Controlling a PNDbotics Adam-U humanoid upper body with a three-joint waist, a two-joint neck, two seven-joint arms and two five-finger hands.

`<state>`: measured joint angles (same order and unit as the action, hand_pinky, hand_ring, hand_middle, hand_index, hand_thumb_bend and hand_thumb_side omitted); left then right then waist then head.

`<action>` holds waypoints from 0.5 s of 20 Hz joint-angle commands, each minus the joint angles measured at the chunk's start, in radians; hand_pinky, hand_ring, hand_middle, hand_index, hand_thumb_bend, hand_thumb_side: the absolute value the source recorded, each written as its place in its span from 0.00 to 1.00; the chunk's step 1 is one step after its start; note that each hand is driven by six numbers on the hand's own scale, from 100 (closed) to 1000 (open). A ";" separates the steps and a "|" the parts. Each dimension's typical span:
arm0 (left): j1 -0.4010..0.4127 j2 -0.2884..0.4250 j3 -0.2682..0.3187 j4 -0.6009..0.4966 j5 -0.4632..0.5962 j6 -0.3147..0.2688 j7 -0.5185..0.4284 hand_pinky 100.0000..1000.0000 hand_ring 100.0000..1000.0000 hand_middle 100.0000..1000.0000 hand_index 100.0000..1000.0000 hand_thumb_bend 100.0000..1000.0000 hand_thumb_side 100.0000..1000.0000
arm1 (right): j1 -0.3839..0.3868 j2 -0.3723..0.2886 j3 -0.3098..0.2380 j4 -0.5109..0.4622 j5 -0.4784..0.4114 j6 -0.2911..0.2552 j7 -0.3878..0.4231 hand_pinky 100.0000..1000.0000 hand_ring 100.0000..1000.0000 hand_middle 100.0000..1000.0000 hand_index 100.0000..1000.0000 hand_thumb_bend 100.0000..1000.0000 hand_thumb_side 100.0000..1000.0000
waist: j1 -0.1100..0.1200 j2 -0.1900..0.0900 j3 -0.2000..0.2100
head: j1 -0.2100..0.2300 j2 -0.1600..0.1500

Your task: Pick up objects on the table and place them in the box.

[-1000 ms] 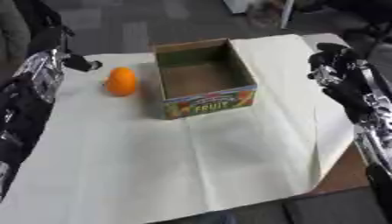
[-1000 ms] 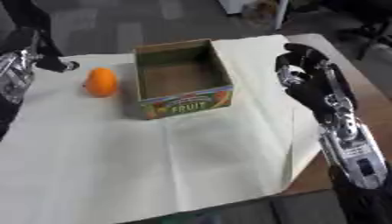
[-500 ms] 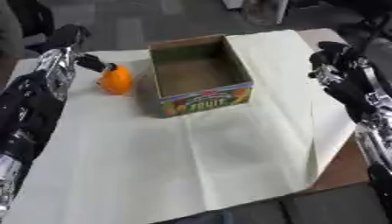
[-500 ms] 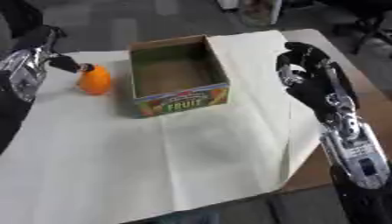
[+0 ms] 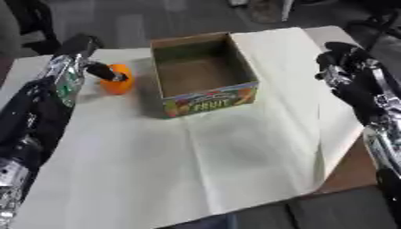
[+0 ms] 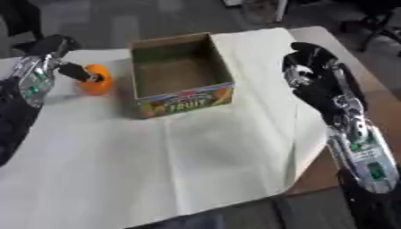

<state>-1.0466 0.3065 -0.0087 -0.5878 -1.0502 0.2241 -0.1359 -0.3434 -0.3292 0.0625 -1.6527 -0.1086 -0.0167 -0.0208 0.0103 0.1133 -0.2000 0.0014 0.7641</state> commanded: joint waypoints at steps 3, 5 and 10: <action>-0.007 0.004 -0.004 -0.007 -0.014 0.000 -0.008 0.68 0.78 0.73 0.80 0.73 0.23 | -0.016 -0.008 -0.004 -0.009 -0.002 -0.002 0.004 0.59 0.75 0.60 0.78 0.06 0.24 | -0.004 -0.008 -0.004 | 0.005 0.006; -0.002 0.002 -0.004 -0.006 -0.014 -0.001 -0.005 0.68 0.78 0.73 0.80 0.73 0.23 | -0.016 -0.007 -0.003 -0.008 -0.002 -0.002 0.005 0.59 0.75 0.60 0.78 0.06 0.24 | -0.004 -0.005 -0.005 | 0.005 0.006; 0.010 -0.003 -0.006 0.002 0.000 -0.004 -0.011 0.65 0.75 0.70 0.78 0.72 0.19 | -0.016 -0.004 -0.003 -0.007 -0.001 -0.002 0.006 0.59 0.75 0.60 0.78 0.06 0.24 | -0.006 0.002 -0.008 | 0.004 0.006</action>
<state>-1.0190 0.2911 -0.0130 -0.5774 -1.0541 0.2215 -0.1440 -0.3435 -0.3210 0.0628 -1.6522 -0.1086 -0.0169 -0.0176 0.0082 0.1281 -0.2073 0.0054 0.7641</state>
